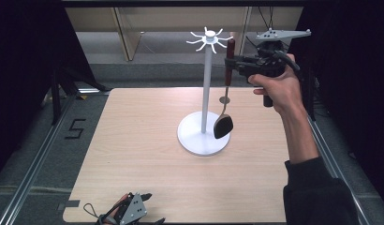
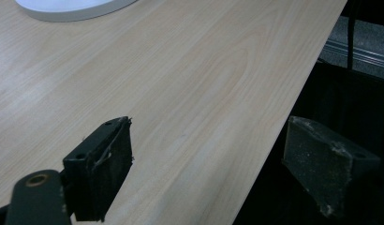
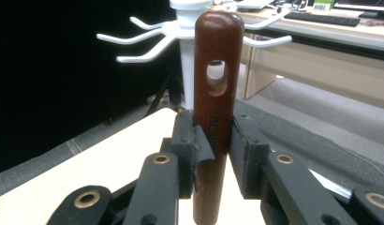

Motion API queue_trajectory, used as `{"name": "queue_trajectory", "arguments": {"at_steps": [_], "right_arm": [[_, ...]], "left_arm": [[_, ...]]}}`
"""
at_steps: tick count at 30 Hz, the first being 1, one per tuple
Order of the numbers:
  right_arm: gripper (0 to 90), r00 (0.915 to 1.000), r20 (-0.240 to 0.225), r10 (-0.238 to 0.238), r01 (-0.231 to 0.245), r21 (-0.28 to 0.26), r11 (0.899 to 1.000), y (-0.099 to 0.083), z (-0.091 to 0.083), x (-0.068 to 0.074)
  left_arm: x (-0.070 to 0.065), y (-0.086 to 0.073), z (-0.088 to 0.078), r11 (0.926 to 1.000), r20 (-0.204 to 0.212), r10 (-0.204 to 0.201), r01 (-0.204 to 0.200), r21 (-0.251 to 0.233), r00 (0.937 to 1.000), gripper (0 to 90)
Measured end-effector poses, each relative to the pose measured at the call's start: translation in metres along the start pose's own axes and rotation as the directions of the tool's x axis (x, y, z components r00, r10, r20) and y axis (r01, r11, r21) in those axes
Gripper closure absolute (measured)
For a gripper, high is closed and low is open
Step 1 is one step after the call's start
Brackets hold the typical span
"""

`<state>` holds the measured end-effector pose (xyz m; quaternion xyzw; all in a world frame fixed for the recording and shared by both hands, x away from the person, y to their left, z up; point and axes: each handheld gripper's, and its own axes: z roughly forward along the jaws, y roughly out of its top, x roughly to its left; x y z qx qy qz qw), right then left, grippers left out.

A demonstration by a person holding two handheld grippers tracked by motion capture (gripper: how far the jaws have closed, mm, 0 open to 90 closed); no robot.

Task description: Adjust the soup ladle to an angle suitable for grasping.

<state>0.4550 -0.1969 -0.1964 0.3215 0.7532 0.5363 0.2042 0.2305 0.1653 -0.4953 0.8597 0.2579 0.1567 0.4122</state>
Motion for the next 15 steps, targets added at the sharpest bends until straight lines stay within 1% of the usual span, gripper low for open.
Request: {"name": "queue_trajectory", "arguments": {"at_steps": [1, 2, 3, 5, 6, 7, 8, 9, 10, 11, 12, 14, 15], "right_arm": [[73.7, 1.0, 0.003, -0.004, 0.004, -0.002, 1.0, 0.0, 0.001, -0.0008], [73.7, 0.9999, -0.002, 0.017, -0.017, 0.007, 1.0, 0.0, 0.0019, 0.0001], [73.7, 0.9999, -0.011, -0.001, 0.001, 0.0, 1.0, 0.0005, 0.0036, -0.002], [73.7, 0.9995, -0.021, 0.025, -0.025, 0.006, 1.0, 0.0009, 0.0056, -0.0018], [73.6, 0.9996, -0.019, 0.021, -0.021, 0.002, 1.0, 0.0012, 0.0064, -0.0025], [73.6, 0.9996, -0.022, 0.015, -0.015, 0.002, 1.0, 0.0017, 0.0069, -0.0029], [73.6, 0.9996, -0.02, 0.021, -0.021, 0.004, 1.0, 0.0022, 0.0073, -0.0022], [73.5, 0.9997, -0.022, 0.01, -0.01, 0.0, 1.0, 0.0024, 0.0083, -0.0028], [73.4, 0.9997, -0.018, 0.014, -0.014, -0.003, 1.0, 0.0024, 0.0088, -0.0029], [73.2, 0.9993, -0.02, 0.031, -0.031, 0.003, 1.0, 0.0027, 0.009, -0.0025], [73.1, 0.9991, -0.021, 0.037, -0.037, 0.002, 0.999, 0.0029, 0.0094, -0.0025], [72.8, 0.9986, -0.021, 0.048, -0.048, 0.0, 0.999, 0.003, 0.0098, -0.0019], [72.6, 0.9991, -0.018, 0.039, -0.039, -0.006, 0.999, 0.0029, 0.0102, -0.0026]], "left_arm": [[-0.0014, 0.0, -0.0004, 0.9999, 0.008, -0.012, 0.012, -0.008, 0.9999, 15.0], [0.0006, 0.0001, -0.0004, 1.0, 0.005, 0.002, -0.002, 0.004, 1.0, 15.0], [0.0006, 0.0003, -0.0005, 1.0, 0.006, 0.001, -0.001, 0.009, 1.0, 15.0], [0.0004, 0.0004, -0.0008, 1.0, 0.001, 0.003, -0.003, 0.004, 1.0, 15.0], [-0.0006, 0.0003, -0.0004, 1.0, 0.001, -0.004, 0.004, -0.004, 1.0, 15.0], [-0.0006, 0.0005, -0.0013, 1.0, 0.006, -0.003, 0.003, 0.004, 1.0, 15.0], [0.0006, 0.0002, -0.001, 1.0, 0.002, 0.005, -0.005, 0.006, 1.0, 15.0], [0.0012, 0.0009, -0.0019, 0.9998, 0.017, 0.002, -0.002, 0.021, 0.9999, 15.0], [0.0008, 0.0008, -0.0017, 0.9999, 0.022, -0.002, 0.001, 0.016, 0.9998, 15.0], [0.0002, 0.0004, -0.0011, 1.0, 0.001, 0.004, -0.004, 0.004, 1.0, 15.0], [-0.0016, 0.0004, -0.0005, 0.9999, 0.003, -0.012, 0.012, -0.009, 0.9999, 15.0], [-0.0001, 0.0004, -0.0012, 1.0, 0.005, -0.002, 0.002, 0.005, 1.0, 15.0], [0.0009, 0.0008, -0.002, 0.9999, 0.021, 0.0, 0.0, 0.015, 0.9998, 15.0]]}}
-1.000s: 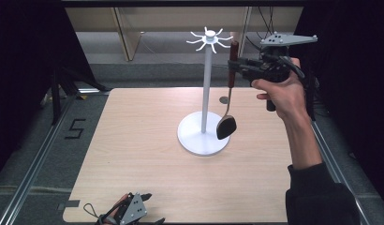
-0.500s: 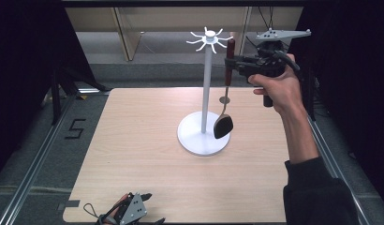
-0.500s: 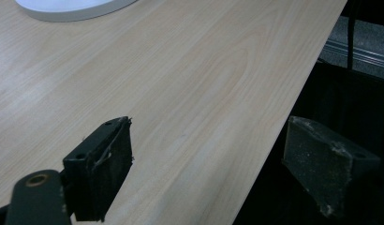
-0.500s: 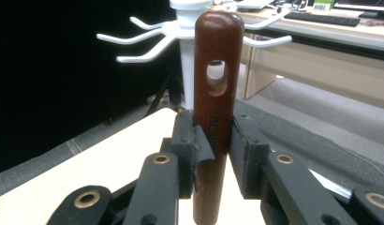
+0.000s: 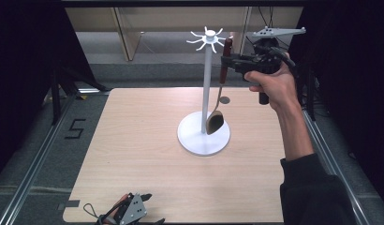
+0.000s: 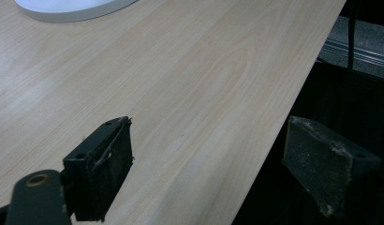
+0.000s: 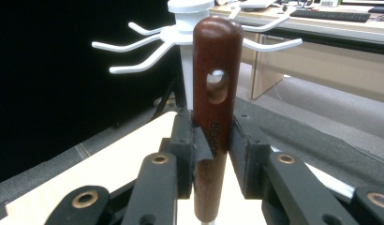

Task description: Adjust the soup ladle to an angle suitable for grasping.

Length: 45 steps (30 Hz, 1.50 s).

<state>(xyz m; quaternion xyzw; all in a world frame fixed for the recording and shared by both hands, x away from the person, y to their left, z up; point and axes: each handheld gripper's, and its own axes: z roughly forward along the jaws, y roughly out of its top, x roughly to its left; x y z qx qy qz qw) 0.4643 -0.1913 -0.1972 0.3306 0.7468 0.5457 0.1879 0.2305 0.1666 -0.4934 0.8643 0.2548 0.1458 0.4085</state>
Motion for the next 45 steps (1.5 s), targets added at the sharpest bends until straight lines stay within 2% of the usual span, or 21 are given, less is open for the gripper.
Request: {"name": "queue_trajectory", "arguments": {"at_steps": [1, 2, 3, 6, 7, 13, 17, 18, 21, 23, 26, 27, 29, 33, 34, 36, 37, 39, 42, 44, 45], "right_arm": [[72.3, 1.0, 0.004, 0.0, 0.0, -0.004, 1.0, 0.0, 0.0, -0.001], [72.0, 0.9998, 0.011, -0.015, 0.015, -0.017, 1.0, 0.0, 0.0, -0.002], [71.9, 1.0, 0.004, 0.009, -0.009, -0.011, 1.0, 0.001, -0.001, -0.002], [70.8, 1.0, 0.001, -0.003, 0.003, -0.019, 1.0, 0.001, 0.0, -0.003], [68.9, 0.9999, -0.004, 0.015, -0.015, -0.015, 1.0, 0.0, 0.0, -0.003], [65.8, 0.9998, 0.02, -0.006, 0.007, -0.028, 1.0, 0.0, -0.004, -0.003], [65.3, 0.9981, 0.044, -0.044, 0.045, -0.033, 0.998, 0.0, -0.007, -0.001], [65.2, 0.9986, 0.045, -0.029, 0.03, -0.032, 0.999, 0.0, -0.008, 0.0], [64.3, 0.9979, 0.044, -0.047, 0.048, -0.034, 0.998, -0.002, -0.008, 0.001], [64.0, 0.9966, 0.059, -0.057, 0.059, -0.035, 0.998, -0.003, -0.009, 0.002], [63.1, 0.9965, 0.054, -0.063, 0.065, -0.025, 0.998, -0.005, -0.01, 0.003], [62.5, 0.996, 0.06, -0.066, 0.068, -0.026, 0.997, -0.005, -0.01, 0.004], [62.3, 0.9951, 0.069, -0.071, 0.073, -0.027, 0.997, -0.005, -0.011, 0.004], [57.2, 0.9954, 0.072, -0.064, 0.066, -0.035, 0.997, -0.006, -0.016, 0.005], [56.1, 0.9956, 0.072, -0.06, 0.063, -0.042, 0.997, -0.007, -0.017, 0.005], [53.8, 0.9958, 0.07, -0.06, 0.063, -0.046, 0.997, -0.009, -0.02, 0.005], [51.7, 0.9946, 0.079, -0.068, 0.071, -0.04, 0.997, -0.01, -0.022, 0.006], [49.5, 0.9945, 0.075, -0.073, 0.076, -0.042, 0.996, -0.012, -0.026, 0.009], [45.3, 0.994, 0.085, -0.068, 0.073, -0.054, 0.996, -0.016, -0.033, 0.012], [44.9, 0.9948, 0.081, -0.062, 0.066, -0.048, 0.997, -0.019, -0.036, 0.012], [44.9, 0.9943, 0.081, -0.069, 0.073, -0.049, 0.996, -0.021, -0.038, 0.012]], "left_arm": [[0.0, 0.0, 0.0, 1.0, -0.01, 0.005, -0.005, 0.0, 0.9999, 15.0], [-0.002, -0.001, 0.002, 0.9995, -0.016, -0.017, 0.016, -0.029, 0.9997, 15.0], [-0.002, 0.0, 0.001, 0.9999, -0.021, -0.003, 0.002, -0.015, 0.9998, 15.0], [-0.001, 0.0, 0.0, 1.0, 0.002, -0.003, 0.003, -0.003, 1.0, 15.0], [-0.002, -0.001, 0.002, 0.9997, -0.019, -0.01, 0.009, -0.023, 0.9998, 15.0], [-0.002, -0.001, 0.002, 0.9996, -0.021, -0.007, 0.007, -0.026, 0.9998, 15.0], [-0.002, -0.001, 0.002, 0.9996, -0.024, -0.009, 0.009, -0.029, 0.9997, 15.0], [-0.002, 0.0, 0.001, 0.9998, -0.022, -0.005, 0.005, -0.021, 0.9997, 15.0], [-0.002, 0.0, 0.001, 1.0, -0.005, -0.008, 0.008, -0.004, 1.0, 15.0], [-0.003, -0.001, 0.002, 0.9995, -0.023, -0.012, 0.011, -0.029, 0.9997, 15.0], [-0.001, 0.0, 0.001, 0.9999, -0.006, 0.011, -0.011, 0.013, 0.9999, 15.0], [-0.002, 0.0, 0.001, 1.0, 0.0, -0.009, 0.009, -0.002, 1.0, 15.0], [-0.002, 0.0, 0.002, 0.9999, 0.001, -0.01, 0.01, -0.003, 0.9999, 15.0], [-0.001, -0.001, 0.001, 1.0, -0.006, 0.001, -0.001, 0.001, 1.0, 15.0], [-0.002, -0.001, 0.004, 0.9997, -0.04, -0.004, 0.003, -0.025, 0.9992, 15.0], [-0.002, 0.0, 0.001, 1.0, 0.0, -0.009, 0.009, -0.001, 1.0, 15.0], [0.0, 0.0, 0.0, 0.9997, -0.002, 0.017, -0.017, 0.02, 0.9999, 15.0], [-0.001, 0.0, 0.002, 0.9999, 0.001, -0.011, 0.011, -0.006, 0.9999, 15.0], [-0.001, 0.0, 0.001, 0.9999, -0.014, 0.008, -0.008, 0.011, 0.9999, 15.0], [-0.002, -0.001, 0.003, 0.9999, -0.017, -0.007, 0.007, -0.015, 0.9998, 15.0], [-0.001, -0.001, 0.002, 1.0, -0.02, 0.005, -0.005, -0.005, 0.9998, 15.0]]}}
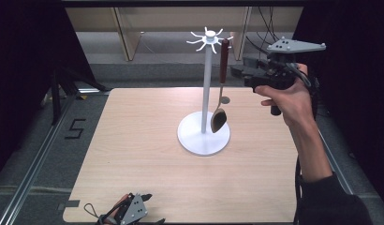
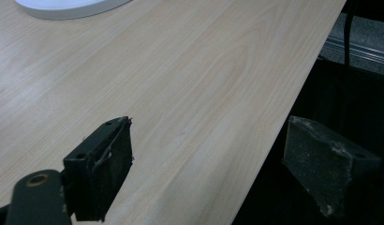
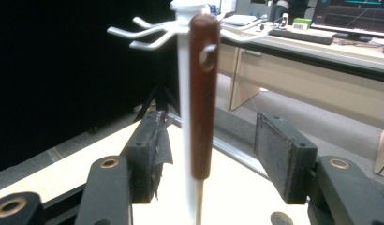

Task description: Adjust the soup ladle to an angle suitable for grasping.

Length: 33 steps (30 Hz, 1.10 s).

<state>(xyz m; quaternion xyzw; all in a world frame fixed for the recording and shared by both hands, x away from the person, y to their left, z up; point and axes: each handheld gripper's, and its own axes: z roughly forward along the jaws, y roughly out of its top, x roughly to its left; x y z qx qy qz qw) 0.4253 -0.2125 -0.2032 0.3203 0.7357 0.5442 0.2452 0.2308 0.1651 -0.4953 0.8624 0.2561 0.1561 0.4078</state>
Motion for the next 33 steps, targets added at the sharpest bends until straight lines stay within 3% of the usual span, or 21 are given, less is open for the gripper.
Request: {"name": "queue_trajectory", "arguments": {"at_steps": [2, 5, 6, 7, 8, 9, 10, 12, 13, 18, 19, 20, 23, 24, 26, 30, 31, 33], "right_arm": [[44.9, 0.9999, 0.006, 0.01, -0.01, -0.007, 1.0, -0.003, -0.002, 0.001], [43.9, 1.0, 0.003, 0.004, -0.004, -0.012, 1.0, -0.01, -0.006, -0.002], [43.4, 0.9998, 0.011, 0.014, -0.014, -0.012, 1.0, -0.013, -0.007, -0.003], [42.9, 0.9998, 0.013, 0.013, -0.013, -0.011, 1.0, -0.016, -0.008, -0.004], [42.4, 0.9996, -0.002, 0.029, -0.029, -0.002, 1.0, -0.02, -0.009, -0.004], [42.2, 0.9999, 0.001, 0.014, -0.014, -0.004, 1.0, -0.022, -0.01, -0.006], [42.1, 0.9994, -0.003, 0.033, -0.033, 0.007, 0.999, -0.024, -0.012, -0.005], [42.0, 0.9999, 0.0, 0.015, -0.015, -0.004, 1.0, -0.03, -0.013, -0.008], [41.7, 0.9998, 0.003, 0.02, -0.02, -0.004, 1.0, -0.032, -0.014, -0.008], [41.1, 0.9996, -0.01, 0.028, -0.028, 0.007, 1.0, -0.042, -0.018, -0.008], [40.9, 0.9995, -0.014, 0.027, -0.027, 0.004, 1.0, -0.044, -0.018, -0.008], [40.8, 0.999, -0.013, 0.043, -0.043, 0.008, 0.999, -0.046, -0.018, -0.006], [40.5, 0.9998, -0.01, 0.015, -0.015, -0.007, 1.0, -0.052, -0.019, -0.008], [40.4, 0.9992, -0.016, 0.037, -0.037, 0.007, 0.999, -0.054, -0.019, -0.007], [40.2, 0.9992, -0.021, 0.035, -0.035, 0.013, 0.999, -0.059, -0.02, -0.007], [39.9, 0.9987, -0.023, 0.046, -0.045, 0.01, 0.999, -0.068, -0.021, -0.008], [40.0, 0.9988, -0.019, 0.045, -0.045, 0.009, 0.999, -0.07, -0.021, -0.008], [39.9, 0.9989, -0.02, 0.042, -0.041, 0.01, 0.999, -0.076, -0.023, -0.008]], "left_arm": [[-0.002, 0.0, 0.001, 0.9998, 0.011, -0.017, 0.017, -0.006, 0.9998, 15.0], [0.001, 0.0, 0.0, 1.0, -0.008, 0.007, -0.007, 0.005, 0.9999, 15.0], [0.002, 0.0, -0.002, 0.9997, 0.008, 0.012, -0.012, 0.022, 0.9999, 15.0], [-0.001, -0.001, 0.002, 0.9999, -0.011, -0.007, 0.007, -0.01, 0.9999, 15.0], [-0.002, -0.001, 0.002, 0.9998, 0.016, -0.018, 0.019, -0.01, 0.9997, 15.0], [-0.002, -0.001, 0.002, 0.9998, 0.015, -0.019, 0.019, -0.011, 0.9997, 15.0], [0.001, 0.0, 0.0, 0.9999, -0.01, 0.01, -0.01, 0.005, 0.9999, 15.0], [0.001, 0.0, -0.001, 1.0, 0.011, -0.002, 0.002, 0.009, 0.9999, 15.0], [0.0, 0.0, 0.001, 1.0, -0.013, 0.008, -0.007, 0.004, 0.9999, 15.0], [0.002, 0.001, -0.001, 0.9996, 0.001, 0.01, -0.01, 0.025, 1.0, 15.1], [0.0, -0.001, 0.001, 1.0, -0.021, 0.008, -0.008, 0.002, 0.9997, 15.0], [0.001, -0.001, 0.001, 0.9999, -0.011, 0.009, -0.009, 0.007, 0.9999, 15.1], [0.002, 0.001, -0.001, 0.9997, -0.001, 0.009, -0.009, 0.024, 1.0, 15.1], [0.001, 0.0, 0.0, 0.9999, -0.002, 0.006, -0.006, 0.01, 1.0, 15.0], [0.001, -0.001, 0.0, 0.9999, -0.013, 0.009, -0.009, 0.006, 0.9999, 15.1], [0.001, 0.0, -0.001, 0.9999, 0.008, -0.001, 0.001, 0.012, 1.0, 15.1], [0.0, -0.001, 0.0, 1.0, -0.015, 0.005, -0.005, 0.002, 0.9999, 15.1], [0.0, 0.0, 0.0, 1.0, 0.0, -0.004, 0.004, 0.007, 1.0, 15.1]]}}
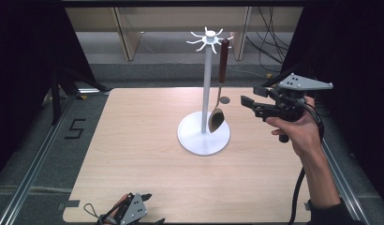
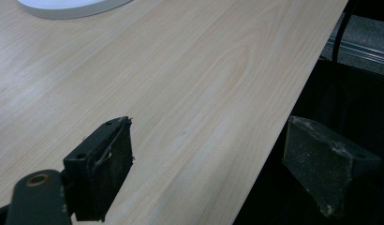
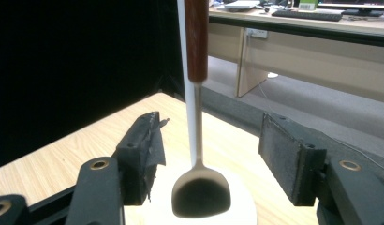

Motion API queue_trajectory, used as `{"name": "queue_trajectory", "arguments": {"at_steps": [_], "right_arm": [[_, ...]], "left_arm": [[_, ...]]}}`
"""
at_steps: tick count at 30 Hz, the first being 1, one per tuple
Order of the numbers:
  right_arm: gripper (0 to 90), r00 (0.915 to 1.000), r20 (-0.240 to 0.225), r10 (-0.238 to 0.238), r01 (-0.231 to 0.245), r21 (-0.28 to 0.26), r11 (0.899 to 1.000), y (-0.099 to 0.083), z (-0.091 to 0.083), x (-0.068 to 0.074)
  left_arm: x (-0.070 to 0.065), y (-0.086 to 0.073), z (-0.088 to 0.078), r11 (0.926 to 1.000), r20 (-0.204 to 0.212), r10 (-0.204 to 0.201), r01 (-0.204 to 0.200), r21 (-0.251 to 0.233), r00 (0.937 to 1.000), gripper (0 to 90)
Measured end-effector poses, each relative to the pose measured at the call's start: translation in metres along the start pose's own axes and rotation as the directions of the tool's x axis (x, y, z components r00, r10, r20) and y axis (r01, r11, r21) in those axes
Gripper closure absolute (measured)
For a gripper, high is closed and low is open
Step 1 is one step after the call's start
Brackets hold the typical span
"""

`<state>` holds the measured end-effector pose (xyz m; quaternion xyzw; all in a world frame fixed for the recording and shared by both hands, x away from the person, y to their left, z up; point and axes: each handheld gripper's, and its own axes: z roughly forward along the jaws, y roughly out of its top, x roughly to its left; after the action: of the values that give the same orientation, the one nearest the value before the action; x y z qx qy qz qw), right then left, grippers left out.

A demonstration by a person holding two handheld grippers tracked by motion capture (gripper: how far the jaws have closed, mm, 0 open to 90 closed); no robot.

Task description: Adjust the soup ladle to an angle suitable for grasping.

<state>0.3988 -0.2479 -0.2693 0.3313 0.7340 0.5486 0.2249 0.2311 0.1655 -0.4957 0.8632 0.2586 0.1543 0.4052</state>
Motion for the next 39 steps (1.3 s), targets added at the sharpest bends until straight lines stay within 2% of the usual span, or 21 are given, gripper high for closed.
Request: {"name": "queue_trajectory", "arguments": {"at_steps": [2, 3, 5, 6, 7, 9, 13, 15, 16, 19, 21, 23, 24, 28, 29, 32, 33, 34, 36, 37, 39], "right_arm": [[39.7, 0.9999, 0.01, 0.01, -0.01, 0.013, 1.0, -0.007, -0.001, 0.0], [39.7, 1.0, 0.006, 0.007, -0.007, 0.013, 1.0, -0.009, -0.001, 0.0], [39.6, 0.9998, 0.006, 0.017, -0.017, 0.01, 1.0, -0.016, -0.002, 0.001], [39.5, 0.9999, 0.015, -0.007, 0.007, 0.004, 1.0, -0.018, -0.003, 0.0], [39.5, 0.9999, 0.009, -0.005, 0.005, 0.007, 1.0, -0.021, -0.003, 0.0], [39.5, 0.9999, 0.01, 0.007, -0.007, 0.003, 1.0, -0.028, -0.004, 0.003], [39.5, 0.9995, -0.008, 0.03, -0.03, -0.001, 1.0, -0.044, -0.005, 0.008], [39.4, 0.9988, -0.018, 0.045, -0.045, 0.004, 0.999, -0.05, -0.005, 0.01], [39.3, 0.999, -0.029, 0.033, -0.033, -0.011, 0.999, -0.055, -0.004, 0.009], [39.1, 0.9984, -0.036, 0.044, -0.044, -0.002, 0.999, -0.063, -0.003, 0.011], [39.1, 0.9984, -0.037, 0.042, -0.042, -0.001, 0.999, -0.068, -0.001, 0.012], [38.6, 0.9979, -0.045, 0.046, -0.046, 0.02, 0.999, -0.072, 0.002, 0.012], [38.7, 0.9982, -0.027, 0.053, -0.052, 0.027, 0.998, -0.073, 0.002, 0.013], [38.1, 0.9987, -0.037, 0.035, -0.033, 0.037, 0.999, -0.08, 0.01, 0.01], [38.0, 0.9979, -0.033, 0.055, -0.053, 0.053, 0.997, -0.083, 0.011, 0.011], [37.4, 0.9987, -0.031, 0.04, -0.038, 0.07, 0.997, -0.089, 0.015, 0.011], [37.3, 0.9984, -0.043, 0.037, -0.033, 0.074, 0.997, -0.091, 0.017, 0.011], [37.1, 0.9981, -0.033, 0.053, -0.05, 0.086, 0.995, -0.093, 0.018, 0.013], [37.0, 0.9982, -0.049, 0.036, -0.031, 0.099, 0.995, -0.096, 0.02, 0.012], [36.9, 0.9975, -0.047, 0.052, -0.047, 0.106, 0.993, -0.097, 0.02, 0.014], [36.8, 0.9986, -0.047, 0.023, -0.018, 0.1, 0.995, -0.099, 0.02, 0.013]], "left_arm": [[0.001, 0.001, -0.001, 0.9998, 0.003, 0.013, -0.013, 0.014, 0.9999, 15.0], [0.0, 0.0, 0.001, 0.9999, -0.02, 0.011, -0.012, -0.005, 0.9997, 15.1], [0.0, 0.0, 0.0, 1.0, -0.013, 0.009, -0.009, -0.003, 0.9999, 15.1], [0.0, 0.0, 0.0, 1.0, 0.005, -0.006, 0.006, 0.002, 1.0, 15.0], [0.0, 0.001, -0.001, 1.0, 0.011, -0.003, 0.003, 0.007, 0.9999, 15.1], [0.0, 0.0, 0.0, 1.0, -0.004, 0.001, -0.001, -0.007, 1.0, 15.0], [0.0, 0.001, -0.001, 1.0, 0.011, -0.005, 0.005, 0.007, 0.9999, 15.1], [0.0, 0.0, -0.001, 1.0, -0.01, 0.007, -0.007, 0.002, 0.9999, 15.1], [0.0, 0.001, 0.0, 1.0, -0.008, 0.001, -0.001, 0.0, 1.0, 15.1], [0.0, 0.001, 0.0, 1.0, -0.013, 0.005, -0.005, 0.005, 0.9999, 15.1], [0.0, 0.001, 0.0, 1.0, 0.004, -0.006, 0.006, 0.003, 1.0, 15.1], [0.001, 0.001, -0.001, 0.9999, 0.002, 0.003, -0.003, 0.01, 1.0, 15.1], [0.001, 0.001, -0.001, 1.0, 0.005, -0.002, 0.002, 0.006, 1.0, 15.0], [0.001, 0.001, -0.001, 1.0, 0.002, 0.0, 0.0, 0.006, 1.0, 15.0], [0.0, 0.001, -0.001, 1.0, -0.003, -0.006, 0.006, -0.002, 1.0, 15.0], [0.0, 0.001, 0.0, 0.9997, -0.007, -0.016, 0.016, -0.017, 0.9998, 15.0], [0.0, 0.001, 0.0, 1.0, -0.006, -0.006, 0.006, -0.005, 1.0, 15.0], [0.0, 0.001, 0.0, 1.0, -0.012, -0.004, 0.004, -0.006, 0.9999, 15.0], [0.0, 0.002, 0.0, 0.9999, -0.011, -0.007, 0.007, -0.009, 0.9999, 15.0], [-0.001, 0.002, 0.001, 0.9996, 0.0, -0.015, 0.015, -0.023, 0.9999, 15.1], [0.0, 0.002, 0.001, 1.0, 0.003, -0.004, 0.004, -0.002, 1.0, 15.1]]}}
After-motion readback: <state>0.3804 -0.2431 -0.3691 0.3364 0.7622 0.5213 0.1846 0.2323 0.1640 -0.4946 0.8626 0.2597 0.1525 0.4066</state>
